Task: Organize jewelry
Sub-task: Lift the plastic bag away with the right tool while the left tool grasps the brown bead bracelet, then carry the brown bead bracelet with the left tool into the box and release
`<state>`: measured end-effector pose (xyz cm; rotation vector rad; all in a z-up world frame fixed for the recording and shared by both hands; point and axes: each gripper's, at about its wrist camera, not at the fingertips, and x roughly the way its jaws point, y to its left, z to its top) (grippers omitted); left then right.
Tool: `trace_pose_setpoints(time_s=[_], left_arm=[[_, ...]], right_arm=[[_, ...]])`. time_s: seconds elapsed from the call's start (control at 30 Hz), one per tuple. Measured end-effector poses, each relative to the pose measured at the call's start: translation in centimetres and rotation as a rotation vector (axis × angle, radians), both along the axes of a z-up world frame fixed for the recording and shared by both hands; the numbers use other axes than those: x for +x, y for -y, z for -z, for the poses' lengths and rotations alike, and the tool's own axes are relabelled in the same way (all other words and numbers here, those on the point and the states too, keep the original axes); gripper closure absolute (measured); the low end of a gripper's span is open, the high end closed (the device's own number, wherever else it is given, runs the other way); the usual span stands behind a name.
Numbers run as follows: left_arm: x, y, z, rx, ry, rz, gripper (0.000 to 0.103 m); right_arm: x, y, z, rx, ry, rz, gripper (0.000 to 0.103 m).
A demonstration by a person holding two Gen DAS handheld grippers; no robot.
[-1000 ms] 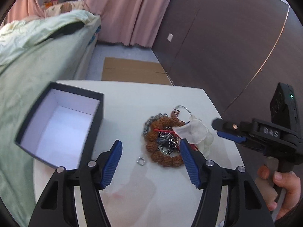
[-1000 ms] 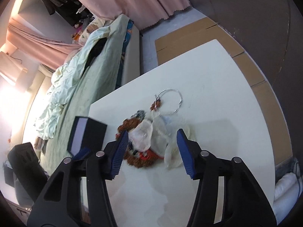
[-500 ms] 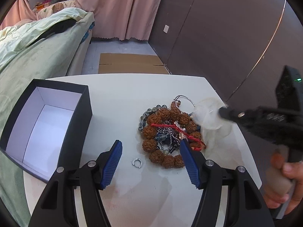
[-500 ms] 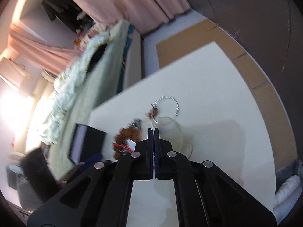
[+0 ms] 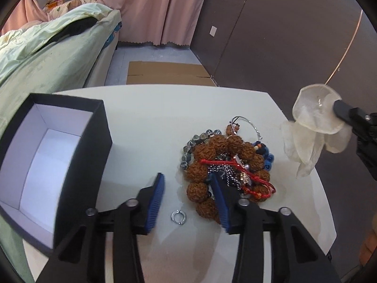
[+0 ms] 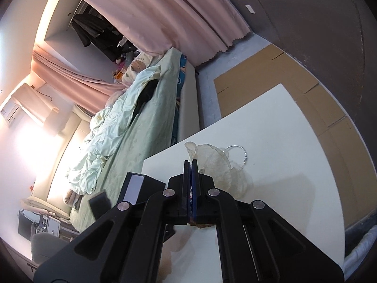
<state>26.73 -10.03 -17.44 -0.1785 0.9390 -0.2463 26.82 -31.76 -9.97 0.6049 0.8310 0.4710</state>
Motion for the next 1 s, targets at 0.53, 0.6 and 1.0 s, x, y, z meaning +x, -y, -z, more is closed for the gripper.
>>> trace_pose_setpoints(time_s=[0.53,0.6,1.0], left_arm=[[-2.1,-1.7,-7.1,-0.137,0.173,0.014,0.087],[-2.6,-2.3,-7.9,-0.154,0.194,0.005,0.087],[-5.1,-9.0,-12.8,-0.252,0.301,-0.113,0.087]], right_arm=[[0.7,-1.5,-1.5,0.090,0.075,-0.015,0.100],[0.7,-2.0,-1.7,0.103,0.090,-0.024,0.100],[0.5,-6.6,-3.0,0.188,0.146,-0.118,0.100]])
